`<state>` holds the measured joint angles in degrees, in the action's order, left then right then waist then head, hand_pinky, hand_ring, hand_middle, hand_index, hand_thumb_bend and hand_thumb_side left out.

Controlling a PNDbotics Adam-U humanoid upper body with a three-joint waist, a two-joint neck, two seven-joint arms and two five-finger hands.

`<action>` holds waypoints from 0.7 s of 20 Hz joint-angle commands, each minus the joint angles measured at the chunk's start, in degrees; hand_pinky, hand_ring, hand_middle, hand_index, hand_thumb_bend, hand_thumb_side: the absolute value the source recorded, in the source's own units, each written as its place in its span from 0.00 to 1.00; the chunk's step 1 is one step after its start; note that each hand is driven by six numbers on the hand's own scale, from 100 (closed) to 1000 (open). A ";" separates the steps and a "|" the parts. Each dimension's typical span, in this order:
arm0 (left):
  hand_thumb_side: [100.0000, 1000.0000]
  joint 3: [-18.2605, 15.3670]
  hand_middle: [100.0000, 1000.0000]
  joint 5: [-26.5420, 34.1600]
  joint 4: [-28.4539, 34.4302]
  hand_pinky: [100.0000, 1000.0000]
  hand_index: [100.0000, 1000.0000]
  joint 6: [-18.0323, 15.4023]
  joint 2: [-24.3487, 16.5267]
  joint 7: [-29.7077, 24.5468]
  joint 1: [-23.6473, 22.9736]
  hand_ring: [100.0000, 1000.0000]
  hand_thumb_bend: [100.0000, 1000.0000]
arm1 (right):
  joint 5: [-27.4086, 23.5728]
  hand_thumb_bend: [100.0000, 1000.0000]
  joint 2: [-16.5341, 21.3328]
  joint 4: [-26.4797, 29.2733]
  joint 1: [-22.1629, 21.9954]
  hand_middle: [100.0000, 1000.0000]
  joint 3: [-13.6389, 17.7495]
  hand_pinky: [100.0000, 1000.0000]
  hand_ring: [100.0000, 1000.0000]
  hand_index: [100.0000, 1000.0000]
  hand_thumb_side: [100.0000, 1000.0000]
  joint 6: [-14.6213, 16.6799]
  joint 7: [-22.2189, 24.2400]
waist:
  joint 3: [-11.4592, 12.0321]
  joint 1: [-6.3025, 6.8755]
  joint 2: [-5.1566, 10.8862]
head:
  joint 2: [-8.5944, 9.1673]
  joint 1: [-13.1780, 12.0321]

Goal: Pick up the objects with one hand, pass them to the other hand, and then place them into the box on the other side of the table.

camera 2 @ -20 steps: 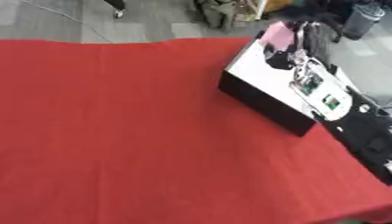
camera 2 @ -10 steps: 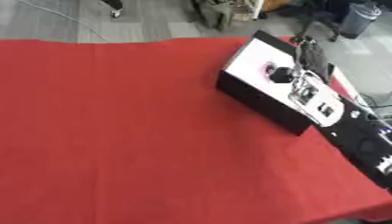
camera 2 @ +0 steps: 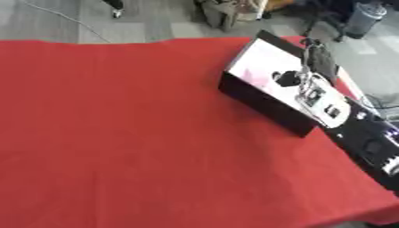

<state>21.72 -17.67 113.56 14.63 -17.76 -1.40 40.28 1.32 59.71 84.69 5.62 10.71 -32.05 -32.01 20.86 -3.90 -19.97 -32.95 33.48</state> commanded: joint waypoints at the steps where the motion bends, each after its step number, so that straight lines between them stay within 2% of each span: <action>1: 0.46 -0.39 0.63 -0.26 1.03 0.73 0.63 0.19 -0.66 -0.04 0.43 0.67 0.48 | 0.29 0.48 2.57 0.88 0.55 0.84 0.93 0.86 0.83 0.85 0.00 -19.91 -19.96 | -0.20 0.09 1.50 | -0.33 0.29; 6: 0.45 -0.42 0.63 -0.26 1.03 0.73 0.63 0.23 -0.70 -0.06 0.28 0.67 0.48 | 0.40 0.46 2.85 1.86 0.57 0.84 1.24 0.83 0.81 0.85 0.00 -19.91 -19.96 | -0.36 0.03 1.78 | -0.52 0.06; 9: 0.45 -0.54 0.63 -0.30 1.03 0.72 0.63 0.30 -0.82 0.06 -0.04 0.67 0.48 | 0.26 0.43 2.86 5.30 0.66 0.83 2.59 0.76 0.74 0.82 0.00 -19.91 -19.96 | -0.59 0.05 1.98 | -0.73 -0.45; 10: 0.45 -0.64 0.62 -0.32 1.03 0.72 0.63 0.36 -0.88 0.15 -0.23 0.67 0.48 | -0.41 0.27 2.86 8.66 1.00 0.82 3.84 0.74 0.71 0.80 0.00 -19.91 -19.96 | -0.74 0.11 2.08 | -0.86 -0.92; 11: 0.45 -0.76 0.62 -0.34 1.03 0.72 0.63 0.43 -0.95 0.26 -0.41 0.66 0.48 | -1.07 0.03 2.81 12.85 1.12 0.83 5.27 0.72 0.69 0.78 0.04 -19.91 -19.96 | -0.90 0.16 2.16 | -1.04 -1.40; 12: 0.45 -0.91 0.62 -0.36 1.03 0.72 0.63 0.49 -1.03 0.40 -0.59 0.66 0.48 | -1.92 0.00 2.59 18.06 1.05 0.83 6.70 0.70 0.67 0.77 0.13 -19.91 -19.96 | -1.06 0.21 2.25 | -1.23 -1.93; 14: 0.45 -1.24 0.63 -0.36 1.03 0.72 0.63 0.60 -1.21 0.72 -0.84 0.66 0.48 | -4.34 0.00 2.22 26.67 1.18 0.83 8.72 0.68 0.64 0.75 0.31 -19.91 -19.96 | -1.24 0.29 2.45 | -1.50 -2.87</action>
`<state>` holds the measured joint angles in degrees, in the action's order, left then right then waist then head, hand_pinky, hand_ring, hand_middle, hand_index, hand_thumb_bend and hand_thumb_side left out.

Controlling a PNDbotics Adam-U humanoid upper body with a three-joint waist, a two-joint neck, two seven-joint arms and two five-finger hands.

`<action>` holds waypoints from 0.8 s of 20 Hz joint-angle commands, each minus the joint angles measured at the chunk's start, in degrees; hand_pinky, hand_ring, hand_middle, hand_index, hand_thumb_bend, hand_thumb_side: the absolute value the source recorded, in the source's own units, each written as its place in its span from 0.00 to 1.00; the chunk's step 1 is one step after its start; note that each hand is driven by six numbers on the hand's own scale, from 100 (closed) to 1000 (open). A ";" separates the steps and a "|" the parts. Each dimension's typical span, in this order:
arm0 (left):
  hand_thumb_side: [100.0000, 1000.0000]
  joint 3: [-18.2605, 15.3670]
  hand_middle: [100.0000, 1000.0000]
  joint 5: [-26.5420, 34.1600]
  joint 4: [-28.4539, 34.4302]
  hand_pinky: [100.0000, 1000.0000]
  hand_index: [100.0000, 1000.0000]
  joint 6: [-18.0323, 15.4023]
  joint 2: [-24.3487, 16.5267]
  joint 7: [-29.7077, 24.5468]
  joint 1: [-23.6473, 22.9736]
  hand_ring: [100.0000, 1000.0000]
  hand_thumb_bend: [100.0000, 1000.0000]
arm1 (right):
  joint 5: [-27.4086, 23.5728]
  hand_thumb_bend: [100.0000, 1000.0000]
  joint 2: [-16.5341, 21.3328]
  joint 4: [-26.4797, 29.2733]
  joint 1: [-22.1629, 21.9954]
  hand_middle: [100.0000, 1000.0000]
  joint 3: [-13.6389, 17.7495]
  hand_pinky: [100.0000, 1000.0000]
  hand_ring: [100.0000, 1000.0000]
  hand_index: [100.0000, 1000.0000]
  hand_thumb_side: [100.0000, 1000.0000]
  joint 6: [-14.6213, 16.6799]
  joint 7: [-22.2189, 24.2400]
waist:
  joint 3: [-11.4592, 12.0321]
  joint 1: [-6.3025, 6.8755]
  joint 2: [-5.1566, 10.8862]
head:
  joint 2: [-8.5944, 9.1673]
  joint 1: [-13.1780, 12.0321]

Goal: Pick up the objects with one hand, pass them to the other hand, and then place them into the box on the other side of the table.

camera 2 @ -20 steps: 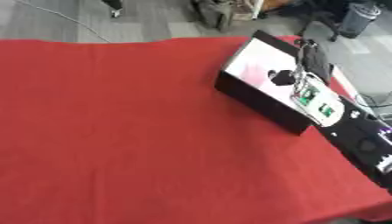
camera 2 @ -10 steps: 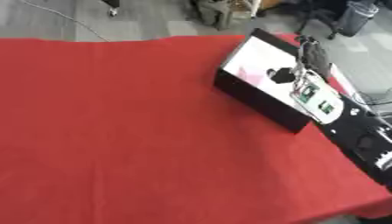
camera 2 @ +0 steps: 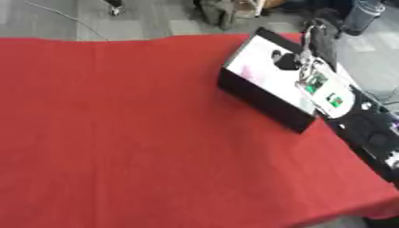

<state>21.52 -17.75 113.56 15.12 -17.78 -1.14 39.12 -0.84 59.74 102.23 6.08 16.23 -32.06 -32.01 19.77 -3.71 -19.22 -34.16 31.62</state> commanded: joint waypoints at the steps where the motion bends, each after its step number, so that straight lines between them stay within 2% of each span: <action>1: 0.45 -1.18 0.63 -0.26 1.03 0.72 0.63 0.15 -1.29 0.61 0.22 0.66 0.48 | -3.44 0.00 2.49 10.78 1.51 0.84 3.66 0.68 0.63 0.75 0.35 -19.89 -19.96 | -0.19 0.14 1.83 | -0.40 -1.43; 3: 0.45 -1.58 0.63 -0.24 1.03 0.72 0.63 0.24 -1.71 0.94 0.06 0.67 0.48 | -7.01 0.00 3.36 11.99 3.93 0.85 3.73 0.68 0.63 0.75 0.42 -17.41 -19.96 | -0.29 0.35 2.25 | -0.80 -2.79; 7: 0.45 -2.39 0.64 0.31 1.03 0.73 0.64 0.54 -3.38 1.17 -0.03 0.67 0.48 | -14.37 0.00 3.51 12.34 6.03 0.87 0.74 0.74 0.67 0.78 0.39 -5.45 -19.96 | -0.10 0.85 3.08 | -1.72 -6.39; 10: 0.46 -3.44 0.66 0.64 1.03 0.73 0.66 0.56 -5.79 1.16 0.10 0.69 0.48 | -17.33 0.00 2.63 12.36 7.62 0.86 -2.45 0.72 0.64 0.76 0.24 3.84 -19.96 | 0.19 1.39 3.56 | -2.38 -9.14; 13: 0.47 -4.64 0.69 0.98 1.03 0.74 0.68 0.62 -9.28 0.19 0.56 0.70 0.48 | -17.85 0.00 1.21 12.36 9.07 0.85 -5.52 0.70 0.60 0.75 0.21 11.41 -19.96 | 0.49 1.95 3.83 | -2.80 -11.39; 15: 0.48 -5.30 0.70 2.13 1.03 0.74 0.69 1.27 -11.93 -1.34 1.12 0.70 0.47 | -17.61 0.00 0.21 12.36 9.87 0.84 -7.29 0.70 0.59 0.74 0.19 15.30 -19.96 | 0.73 2.27 3.95 | -3.11 -12.91; 16: 0.51 -5.55 0.71 2.67 1.03 0.75 0.70 1.62 -13.28 -2.19 1.47 0.71 0.38 | -17.43 0.00 -0.25 12.36 10.24 0.84 -8.13 0.69 0.59 0.74 0.15 16.80 -19.96 | 0.87 2.38 4.00 | -3.16 -13.67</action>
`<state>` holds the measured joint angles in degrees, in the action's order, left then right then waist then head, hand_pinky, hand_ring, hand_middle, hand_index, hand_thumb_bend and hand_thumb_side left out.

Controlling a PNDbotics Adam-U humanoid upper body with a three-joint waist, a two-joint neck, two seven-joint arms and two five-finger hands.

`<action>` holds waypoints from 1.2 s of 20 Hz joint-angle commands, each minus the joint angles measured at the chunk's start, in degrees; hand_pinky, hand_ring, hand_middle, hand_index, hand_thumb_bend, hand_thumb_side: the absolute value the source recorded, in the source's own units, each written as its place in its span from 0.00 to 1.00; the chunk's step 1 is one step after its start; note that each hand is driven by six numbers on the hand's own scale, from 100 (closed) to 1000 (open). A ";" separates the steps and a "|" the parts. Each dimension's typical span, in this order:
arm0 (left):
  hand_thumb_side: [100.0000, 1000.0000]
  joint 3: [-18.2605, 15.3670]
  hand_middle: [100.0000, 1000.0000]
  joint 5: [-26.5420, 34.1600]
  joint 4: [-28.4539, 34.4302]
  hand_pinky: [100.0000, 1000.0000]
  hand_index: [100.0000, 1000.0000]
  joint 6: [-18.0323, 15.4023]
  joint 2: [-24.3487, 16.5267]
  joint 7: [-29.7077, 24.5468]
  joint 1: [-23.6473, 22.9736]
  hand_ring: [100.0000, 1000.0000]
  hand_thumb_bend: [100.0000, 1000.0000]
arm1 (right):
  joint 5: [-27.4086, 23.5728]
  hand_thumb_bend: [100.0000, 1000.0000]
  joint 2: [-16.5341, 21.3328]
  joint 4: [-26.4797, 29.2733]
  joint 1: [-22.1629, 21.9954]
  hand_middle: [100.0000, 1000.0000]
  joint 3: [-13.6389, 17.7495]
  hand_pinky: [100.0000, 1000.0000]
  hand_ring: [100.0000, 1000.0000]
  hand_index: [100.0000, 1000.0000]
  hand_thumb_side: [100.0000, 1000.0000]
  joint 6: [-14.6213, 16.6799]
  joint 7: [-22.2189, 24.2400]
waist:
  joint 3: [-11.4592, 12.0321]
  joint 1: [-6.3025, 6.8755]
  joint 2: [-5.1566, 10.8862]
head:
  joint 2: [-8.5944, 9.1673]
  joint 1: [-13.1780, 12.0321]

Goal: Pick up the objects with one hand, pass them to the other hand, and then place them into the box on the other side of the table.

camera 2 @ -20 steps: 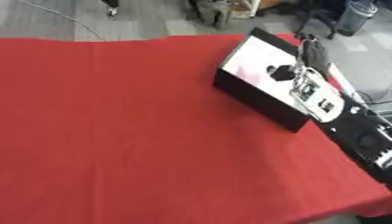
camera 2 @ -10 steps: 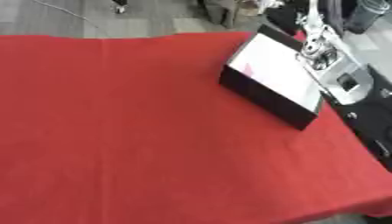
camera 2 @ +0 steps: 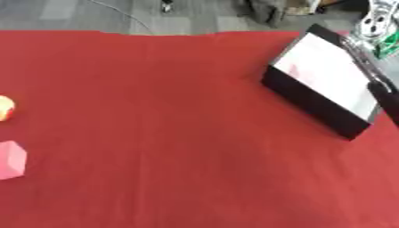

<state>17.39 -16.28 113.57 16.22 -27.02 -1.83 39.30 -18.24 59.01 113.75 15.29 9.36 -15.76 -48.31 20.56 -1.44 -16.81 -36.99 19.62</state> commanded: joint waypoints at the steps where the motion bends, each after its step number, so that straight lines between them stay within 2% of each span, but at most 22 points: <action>1: 0.51 -1.54 0.72 1.88 1.03 0.75 0.71 1.03 -5.22 -2.64 1.58 0.72 0.46 | 0.13 0.00 0.08 0.84 1.36 0.84 -2.10 0.69 0.58 0.74 0.18 1.70 -3.65 | 0.17 0.17 1.62 | -0.34 -2.28; 3: 0.51 -1.42 0.73 4.47 1.03 0.76 0.73 2.79 -7.73 -7.33 2.24 0.74 0.44 | 0.65 0.00 -0.66 0.84 1.95 0.84 -3.67 0.69 0.58 0.74 0.19 3.20 -3.52 | 0.25 0.23 1.64 | -0.36 -3.39; 5: 0.51 -0.63 0.74 8.41 0.96 0.79 0.74 3.60 -10.24 -14.66 3.08 0.77 0.41 | 1.09 0.00 -1.03 0.84 2.17 0.84 -4.77 0.69 0.58 0.73 0.19 3.47 -3.34 | 0.32 0.28 1.63 | -0.53 -4.17; 7: 0.48 -0.32 0.74 13.68 0.04 0.80 0.74 3.55 -12.87 -23.67 4.35 0.78 0.46 | 1.46 0.00 -1.19 0.84 2.21 0.84 -5.53 0.69 0.58 0.73 0.19 3.26 -3.22 | 0.40 0.29 1.65 | -0.67 -4.70; 9: 0.44 0.24 0.74 16.34 -0.99 0.81 0.74 2.29 -15.34 -32.19 5.99 0.79 0.51 | 1.71 0.00 -1.24 0.84 2.19 0.84 -5.96 0.69 0.58 0.73 0.20 3.07 -3.11 | 0.38 0.27 1.70 | -0.81 -5.09; 13: 0.37 1.64 0.75 15.44 -2.61 0.82 0.75 -1.25 -18.36 -46.14 8.97 0.81 0.61 | 1.78 0.00 -1.04 0.84 1.94 0.84 -6.18 0.69 0.58 0.73 0.20 2.43 -3.20 | 0.20 0.26 1.85 | -1.06 -5.48; 15: 0.37 1.67 0.75 14.93 -3.01 0.82 0.75 -2.32 -18.77 -49.13 9.50 0.81 0.61 | 1.80 0.00 -0.99 0.84 1.85 0.84 -6.21 0.69 0.58 0.73 0.20 2.25 -3.32 | 0.18 0.26 1.87 | -1.08 -5.51; 16: 0.31 2.80 0.73 14.18 -3.00 0.84 0.77 -2.74 -19.90 -49.65 9.92 0.82 0.72 | 1.79 0.00 -0.90 0.84 1.76 0.84 -6.21 0.69 0.58 0.73 0.20 2.15 -3.40 | 0.08 0.44 1.85 | -1.12 -5.60; 20: 0.29 5.80 0.73 10.03 -3.45 0.85 0.79 -3.43 -21.58 -50.11 11.00 0.82 0.77 | 1.50 0.00 -0.71 0.84 1.57 0.84 -6.07 0.69 0.57 0.73 0.21 1.87 -3.64 | -0.14 0.74 1.86 | -1.25 -5.62; 24: 0.22 5.48 0.74 3.59 -5.43 0.85 0.81 -0.67 -20.49 -48.36 12.45 0.83 0.76 | 1.53 0.00 -0.75 0.84 1.17 0.83 -5.86 0.69 0.57 0.72 0.21 1.62 -3.66 | -0.34 0.73 2.00 | -1.38 -5.44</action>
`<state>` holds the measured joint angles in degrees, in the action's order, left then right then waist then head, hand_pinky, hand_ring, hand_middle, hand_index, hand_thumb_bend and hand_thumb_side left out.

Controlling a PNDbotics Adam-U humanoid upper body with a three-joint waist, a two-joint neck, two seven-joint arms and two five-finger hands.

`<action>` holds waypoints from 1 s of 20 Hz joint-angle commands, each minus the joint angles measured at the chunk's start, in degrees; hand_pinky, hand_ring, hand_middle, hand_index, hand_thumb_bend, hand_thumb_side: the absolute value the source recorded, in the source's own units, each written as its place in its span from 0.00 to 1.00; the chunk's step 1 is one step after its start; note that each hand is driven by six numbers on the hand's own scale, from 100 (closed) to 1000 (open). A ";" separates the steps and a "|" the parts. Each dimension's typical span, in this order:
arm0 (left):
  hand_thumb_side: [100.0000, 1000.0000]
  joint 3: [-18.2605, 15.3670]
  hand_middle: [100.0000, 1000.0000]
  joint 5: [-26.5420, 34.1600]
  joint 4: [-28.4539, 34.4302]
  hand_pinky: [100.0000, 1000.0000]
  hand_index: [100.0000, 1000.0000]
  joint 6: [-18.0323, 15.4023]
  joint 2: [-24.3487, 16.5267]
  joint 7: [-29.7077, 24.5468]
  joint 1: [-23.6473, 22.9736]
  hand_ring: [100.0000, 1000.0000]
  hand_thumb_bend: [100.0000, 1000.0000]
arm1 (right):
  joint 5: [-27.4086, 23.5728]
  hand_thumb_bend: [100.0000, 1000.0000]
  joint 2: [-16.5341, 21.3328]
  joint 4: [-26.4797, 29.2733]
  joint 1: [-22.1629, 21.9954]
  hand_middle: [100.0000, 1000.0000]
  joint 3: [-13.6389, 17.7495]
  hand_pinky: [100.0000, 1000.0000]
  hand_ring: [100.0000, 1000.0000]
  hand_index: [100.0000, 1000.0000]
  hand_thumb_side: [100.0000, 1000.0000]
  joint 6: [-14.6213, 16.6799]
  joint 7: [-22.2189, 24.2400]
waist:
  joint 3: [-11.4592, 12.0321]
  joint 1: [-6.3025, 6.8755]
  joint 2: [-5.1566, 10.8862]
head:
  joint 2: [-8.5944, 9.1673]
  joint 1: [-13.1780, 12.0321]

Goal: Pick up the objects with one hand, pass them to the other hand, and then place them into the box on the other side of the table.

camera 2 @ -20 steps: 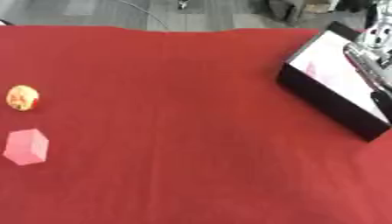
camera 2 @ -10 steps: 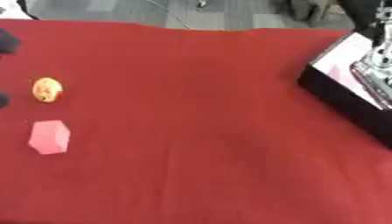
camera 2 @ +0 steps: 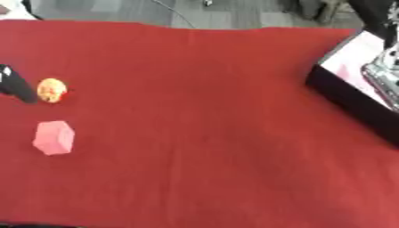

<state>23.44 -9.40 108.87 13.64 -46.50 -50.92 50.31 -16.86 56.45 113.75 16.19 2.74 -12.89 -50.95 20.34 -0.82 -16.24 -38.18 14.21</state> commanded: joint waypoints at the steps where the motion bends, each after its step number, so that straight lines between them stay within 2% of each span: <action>1: 0.20 -0.34 0.74 -5.02 -1.30 0.85 0.81 3.01 -0.70 2.21 1.88 0.84 0.75 | 0.18 0.00 1.83 0.84 0.15 0.83 0.93 0.69 0.57 0.72 0.21 -1.22 -1.02 | -0.20 0.09 1.45 | -0.21 -0.06; 5: 0.19 2.33 0.75 -9.12 -4.99 0.87 0.82 6.03 0.86 5.15 3.34 0.86 0.73 | 0.33 0.00 1.91 0.84 -0.48 0.83 1.12 0.69 0.57 0.72 0.21 -1.29 -1.02 | -0.50 -0.01 1.55 | -0.33 -0.27; 8: 0.19 3.97 0.75 -10.73 -8.72 0.87 0.81 6.80 2.36 5.36 4.27 0.85 0.74 | 0.44 0.00 1.80 0.84 -0.96 0.83 1.12 0.69 0.57 0.72 0.21 -1.66 -1.02 | -0.69 -0.10 1.61 | -0.40 -0.48; 15: 0.21 4.93 0.74 -11.63 -16.26 0.87 0.79 5.66 5.45 4.82 5.27 0.85 0.76 | 0.29 0.00 1.56 0.84 -1.31 0.83 1.82 0.69 0.57 0.72 0.22 -2.39 -1.02 | -1.13 -0.33 1.58 | -0.48 -1.52; 16: 0.19 4.97 0.74 -11.83 -17.30 0.87 0.79 5.27 5.77 4.49 5.45 0.86 0.72 | 0.17 0.00 1.54 0.84 -1.32 0.83 1.90 0.69 0.57 0.71 0.22 -2.48 -1.02 | -1.17 -0.35 1.57 | -0.51 -1.67; 17: 0.21 5.01 0.74 -12.17 -18.38 0.87 0.78 4.87 6.06 4.12 5.58 0.86 0.77 | 0.03 0.00 1.51 0.84 -1.33 0.83 1.99 0.69 0.57 0.71 0.22 -2.55 -1.02 | -1.21 -0.38 1.57 | -0.55 -1.83; 20: 0.21 5.04 0.74 -13.34 -21.50 0.87 0.76 3.40 6.90 3.27 5.82 0.86 0.78 | -0.38 0.00 1.49 0.84 -1.29 0.83 2.40 0.69 0.56 0.71 0.22 -2.67 -1.02 | -1.35 -0.44 1.54 | -0.61 -2.17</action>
<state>28.97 -22.08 88.16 17.36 -38.90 -47.06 54.83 -16.99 56.39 113.75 14.57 4.03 -13.71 -50.32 19.05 -1.34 -15.99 -38.68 12.32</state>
